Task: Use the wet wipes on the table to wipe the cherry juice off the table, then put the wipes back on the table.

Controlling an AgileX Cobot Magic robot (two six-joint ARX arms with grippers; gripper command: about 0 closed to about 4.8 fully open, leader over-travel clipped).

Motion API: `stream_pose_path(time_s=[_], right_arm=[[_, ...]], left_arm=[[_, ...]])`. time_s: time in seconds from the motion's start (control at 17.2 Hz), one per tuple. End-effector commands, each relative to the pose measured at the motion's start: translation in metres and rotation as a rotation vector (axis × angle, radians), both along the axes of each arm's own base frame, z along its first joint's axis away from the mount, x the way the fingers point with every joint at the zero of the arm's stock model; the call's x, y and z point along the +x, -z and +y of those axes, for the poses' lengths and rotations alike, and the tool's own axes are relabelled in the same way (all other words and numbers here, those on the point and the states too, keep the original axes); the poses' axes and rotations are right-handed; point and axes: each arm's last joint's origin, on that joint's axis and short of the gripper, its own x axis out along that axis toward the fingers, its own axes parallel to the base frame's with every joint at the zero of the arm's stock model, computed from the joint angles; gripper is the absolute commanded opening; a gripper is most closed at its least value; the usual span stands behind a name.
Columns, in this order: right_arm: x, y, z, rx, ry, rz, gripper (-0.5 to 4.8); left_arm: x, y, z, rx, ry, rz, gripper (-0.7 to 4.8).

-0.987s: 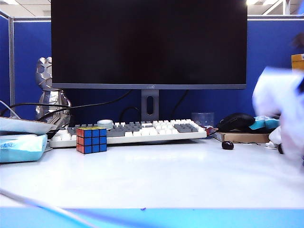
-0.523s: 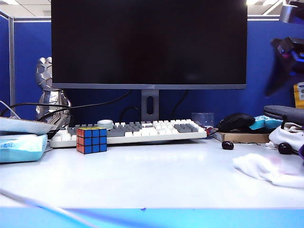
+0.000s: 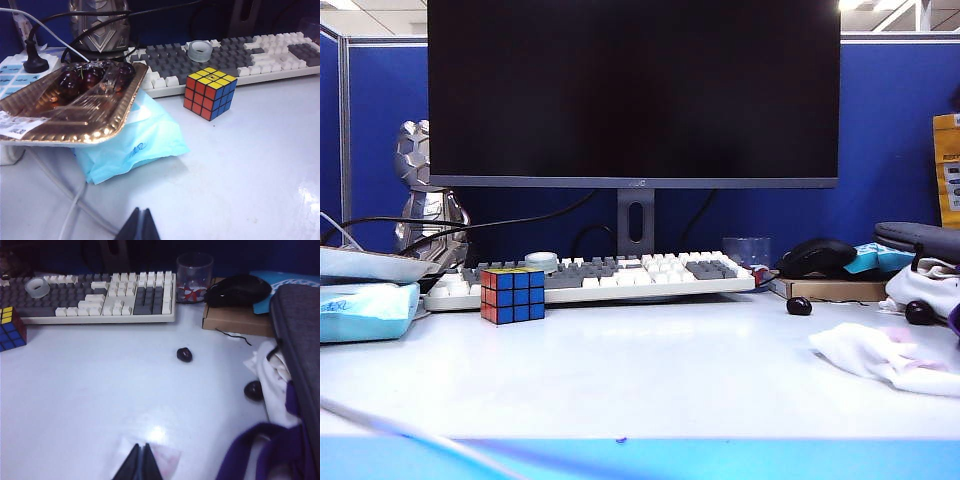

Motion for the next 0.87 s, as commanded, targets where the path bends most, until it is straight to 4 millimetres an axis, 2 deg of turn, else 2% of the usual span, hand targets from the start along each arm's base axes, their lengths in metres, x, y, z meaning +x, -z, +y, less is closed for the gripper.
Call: stream_pose_path(time_s=[0.06, 0.35, 0.64, 0.87], right_arm=[[-0.018, 0.015, -0.006, 0.004, 0.023, -0.034, -0.07], [-0.042, 0.031, -0.016, 0.027, 0.133, -0.181, -0.07], [-0.043, 0.062, -0.016, 0.032, 0.137, -0.166, -0.07], [-0.039, 0.079, -0.02, 0.06, 0.181, -0.122, -0.07]], left_arm=[[0.0, 0.001, 0.0, -0.003, 0.003, 0.008, -0.02], [0.0, 0.001, 0.0, -0.003, 0.003, 0.009, -0.02], [0.0, 0.001, 0.0, -0.003, 0.002, 0.008, -0.02], [0.0, 0.001, 0.0, -0.003, 0.002, 0.008, -0.02]])
